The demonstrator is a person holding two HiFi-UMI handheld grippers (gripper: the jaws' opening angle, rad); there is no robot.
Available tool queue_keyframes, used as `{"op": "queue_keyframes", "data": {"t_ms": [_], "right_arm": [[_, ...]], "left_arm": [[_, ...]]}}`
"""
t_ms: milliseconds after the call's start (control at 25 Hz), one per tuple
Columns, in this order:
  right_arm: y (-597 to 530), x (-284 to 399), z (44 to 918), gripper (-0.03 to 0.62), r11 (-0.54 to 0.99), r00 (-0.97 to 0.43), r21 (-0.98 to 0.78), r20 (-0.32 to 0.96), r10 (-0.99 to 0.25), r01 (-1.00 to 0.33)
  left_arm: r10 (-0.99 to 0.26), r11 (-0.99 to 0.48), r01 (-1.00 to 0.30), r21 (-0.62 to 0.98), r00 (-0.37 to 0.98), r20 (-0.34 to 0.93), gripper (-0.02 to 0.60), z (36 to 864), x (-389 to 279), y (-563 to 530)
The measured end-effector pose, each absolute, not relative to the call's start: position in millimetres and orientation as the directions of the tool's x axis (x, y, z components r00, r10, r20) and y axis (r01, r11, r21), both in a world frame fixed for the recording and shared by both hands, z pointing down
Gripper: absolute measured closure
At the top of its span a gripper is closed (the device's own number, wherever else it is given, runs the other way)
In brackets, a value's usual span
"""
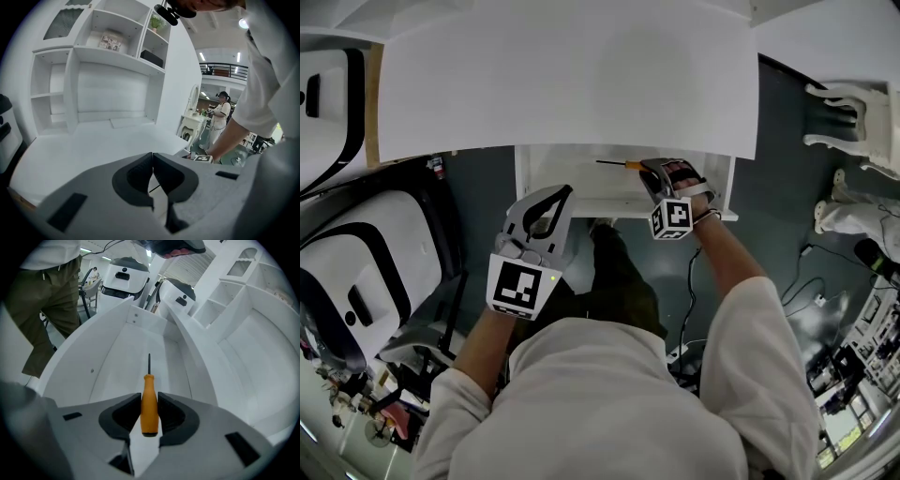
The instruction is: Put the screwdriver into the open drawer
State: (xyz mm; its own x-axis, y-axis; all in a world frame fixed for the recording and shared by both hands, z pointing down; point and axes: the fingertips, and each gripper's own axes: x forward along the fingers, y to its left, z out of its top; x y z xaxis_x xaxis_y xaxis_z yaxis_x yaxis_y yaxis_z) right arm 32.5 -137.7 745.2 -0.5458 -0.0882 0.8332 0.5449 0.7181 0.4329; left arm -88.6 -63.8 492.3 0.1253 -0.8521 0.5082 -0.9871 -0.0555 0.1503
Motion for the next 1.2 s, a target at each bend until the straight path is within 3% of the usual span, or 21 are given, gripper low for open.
{"op": "queue_keyframes", "data": {"t_ms": [1200], "right_arm": [[-142.0, 35.8, 789.7, 0.477, 0.73, -0.439, 0.294, 0.898, 0.009, 0.617]], "left_arm": [[-0.822, -0.025, -0.983, 0.184, 0.124, 0.556, 0.575, 517.2, -87.3, -73.6]]}}
